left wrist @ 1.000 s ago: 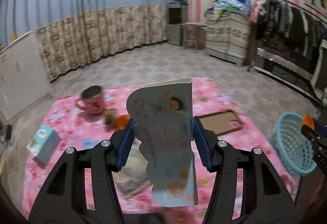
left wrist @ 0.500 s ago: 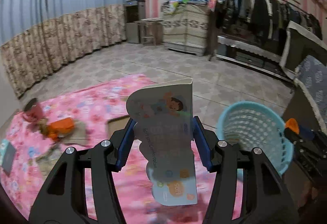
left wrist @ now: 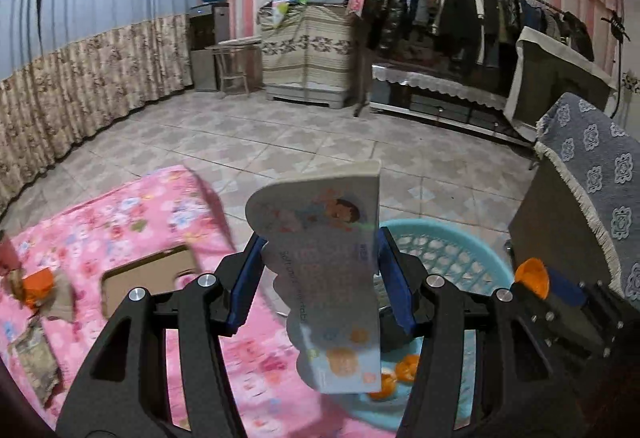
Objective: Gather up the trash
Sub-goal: 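Carry card and lid to the blue basket and release both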
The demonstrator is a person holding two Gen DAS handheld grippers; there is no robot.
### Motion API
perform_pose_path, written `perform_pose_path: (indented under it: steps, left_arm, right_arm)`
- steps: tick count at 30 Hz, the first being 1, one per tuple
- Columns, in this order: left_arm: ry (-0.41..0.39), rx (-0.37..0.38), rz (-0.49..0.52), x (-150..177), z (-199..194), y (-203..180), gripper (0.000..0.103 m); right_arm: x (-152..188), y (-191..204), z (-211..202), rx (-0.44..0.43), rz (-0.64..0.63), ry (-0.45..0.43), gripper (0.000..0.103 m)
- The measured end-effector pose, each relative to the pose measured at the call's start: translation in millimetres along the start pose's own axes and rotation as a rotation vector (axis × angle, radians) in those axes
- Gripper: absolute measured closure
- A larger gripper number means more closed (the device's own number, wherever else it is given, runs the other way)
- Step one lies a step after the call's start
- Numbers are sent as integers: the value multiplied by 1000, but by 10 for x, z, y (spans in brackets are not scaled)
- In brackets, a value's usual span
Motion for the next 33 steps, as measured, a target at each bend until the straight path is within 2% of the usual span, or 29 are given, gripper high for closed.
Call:
perform_pose_path:
  steps: [4, 8, 14, 18, 27, 29, 31, 32, 33]
  left_arm:
    - [23, 31, -4, -49, 198, -162, 48]
    - [32, 5, -15, -15, 250, -126, 27]
    - [28, -55, 4, 45, 107, 92, 18]
    - [14, -118, 12, 94, -42, 292, 15]
    - [28, -185, -44, 395, -359, 836, 13]
    - [27, -218, -53, 461, -458, 1005, 10]
    - [27, -239, -66, 521, -539, 1161, 9]
    - [27, -249, -74, 549, -584, 1250, 9]
    - [25, -263, -84, 588, -644, 1367, 9]
  right_arm:
    - [-11, -41, 28, 6, 5, 3, 63]
    - [14, -54, 42, 8, 2, 7, 63]
    - [93, 24, 99, -9, 7, 30, 63]
    - [120, 100, 139, -18, -6, 41, 63]
    - [99, 389, 195, -40, -40, 42, 63]
    - [97, 429, 206, -29, -46, 37, 61]
    - [85, 452, 209, -20, -38, 30, 40]
    - [73, 455, 207, -8, -35, 22, 23]
    - [59, 462, 196, 11, -38, 10, 22]
Point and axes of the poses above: each gripper's, at about its wrist camera, not at the fingertips, and z roughly the way its jaws point, y to its left, x to its underside, the point moved 6 cm from there along z, roughly the way its jaws point, and after that the axes turned 8 degrees about z, right-handed, at the moved point
